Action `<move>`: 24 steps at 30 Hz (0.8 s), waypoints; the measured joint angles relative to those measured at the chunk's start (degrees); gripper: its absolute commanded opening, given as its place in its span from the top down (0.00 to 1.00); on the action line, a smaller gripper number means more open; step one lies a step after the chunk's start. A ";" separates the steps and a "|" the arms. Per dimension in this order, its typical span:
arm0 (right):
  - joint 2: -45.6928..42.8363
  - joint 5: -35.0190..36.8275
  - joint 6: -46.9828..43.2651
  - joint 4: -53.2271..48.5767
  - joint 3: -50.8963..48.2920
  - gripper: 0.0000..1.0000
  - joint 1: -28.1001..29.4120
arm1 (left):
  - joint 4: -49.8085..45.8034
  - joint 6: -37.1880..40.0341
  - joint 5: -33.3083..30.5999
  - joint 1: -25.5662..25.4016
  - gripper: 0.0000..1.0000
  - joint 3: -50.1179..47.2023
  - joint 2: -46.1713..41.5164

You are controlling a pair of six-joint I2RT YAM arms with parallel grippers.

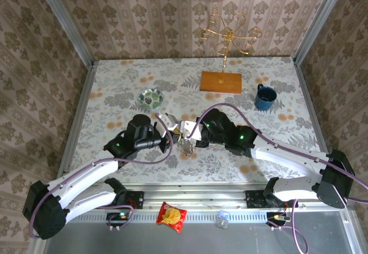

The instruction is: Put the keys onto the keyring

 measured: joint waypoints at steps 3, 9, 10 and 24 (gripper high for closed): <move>0.09 -0.15 -0.02 -0.24 0.00 1.00 0.07 | 0.02 0.33 0.02 0.00 1.00 0.00 0.00; 0.26 0.98 0.00 -0.13 0.00 1.00 0.11 | 0.02 0.52 0.02 0.00 1.00 0.00 0.00; 0.26 1.29 0.00 -0.07 0.00 1.00 0.11 | 0.02 0.52 0.04 0.00 1.00 0.00 0.00; 0.44 1.81 0.22 0.22 0.00 1.00 0.11 | 0.04 0.52 0.04 -0.26 1.00 0.00 0.00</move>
